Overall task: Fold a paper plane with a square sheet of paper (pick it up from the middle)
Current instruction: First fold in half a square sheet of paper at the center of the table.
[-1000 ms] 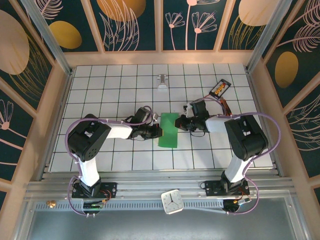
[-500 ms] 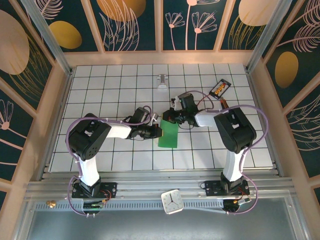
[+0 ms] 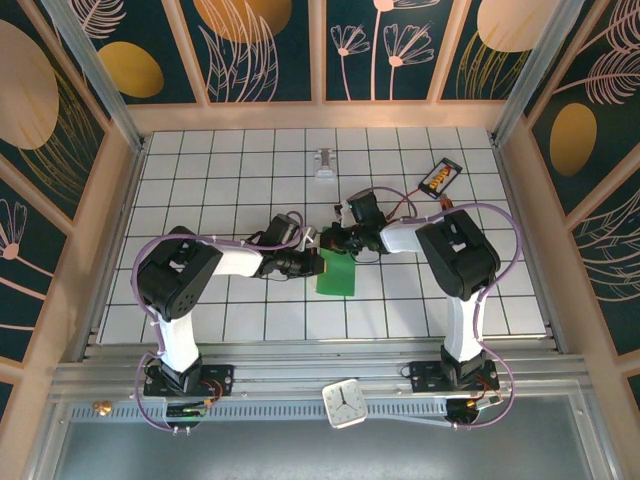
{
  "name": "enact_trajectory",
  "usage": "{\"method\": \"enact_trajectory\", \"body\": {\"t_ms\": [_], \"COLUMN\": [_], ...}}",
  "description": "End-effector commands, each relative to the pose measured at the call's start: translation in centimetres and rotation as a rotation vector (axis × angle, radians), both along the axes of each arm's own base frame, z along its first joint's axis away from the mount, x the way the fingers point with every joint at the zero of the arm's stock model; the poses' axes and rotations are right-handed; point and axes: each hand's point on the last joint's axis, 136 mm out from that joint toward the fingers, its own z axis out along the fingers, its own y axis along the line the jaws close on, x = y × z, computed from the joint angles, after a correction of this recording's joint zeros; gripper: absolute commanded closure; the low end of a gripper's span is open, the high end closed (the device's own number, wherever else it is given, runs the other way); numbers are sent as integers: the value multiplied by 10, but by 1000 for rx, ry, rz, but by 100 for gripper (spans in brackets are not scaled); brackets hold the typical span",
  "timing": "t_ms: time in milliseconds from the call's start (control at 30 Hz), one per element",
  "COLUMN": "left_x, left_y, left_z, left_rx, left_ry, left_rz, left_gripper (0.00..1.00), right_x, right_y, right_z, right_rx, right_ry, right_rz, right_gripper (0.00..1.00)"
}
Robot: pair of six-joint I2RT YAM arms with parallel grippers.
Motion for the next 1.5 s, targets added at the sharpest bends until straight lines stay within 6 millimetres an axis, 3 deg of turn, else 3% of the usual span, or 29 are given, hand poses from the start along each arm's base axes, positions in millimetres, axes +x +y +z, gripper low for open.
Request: {"method": "enact_trajectory", "body": {"t_ms": [0, 400, 567, 800, 1200, 1467], "left_x": [-33, -36, -41, -49, -54, -66], "left_y": [34, 35, 37, 47, 69, 76], "left_z": [-53, -52, -58, -68, -80, -89], "left_rx": [185, 190, 208, 275, 484, 522], "left_ry": [158, 166, 179, 192, 186, 204], "left_rz": [5, -14, -40, -85, -165, -208], "left_gripper": [100, 100, 100, 100, 100, 100], "right_x": [-1, 14, 34, 47, 48, 67], "right_y": [-1, -10, -18, -18, -16, -24], "right_z": [-14, -37, -31, -31, -30, -22], "right_rx": [-57, -150, -141, -136, -92, -58], "right_ry": [11, 10, -6, -3, 27, 19], "right_rz": [11, -9, -52, -84, -104, -155], "right_gripper": [100, 100, 100, 100, 100, 100]}}
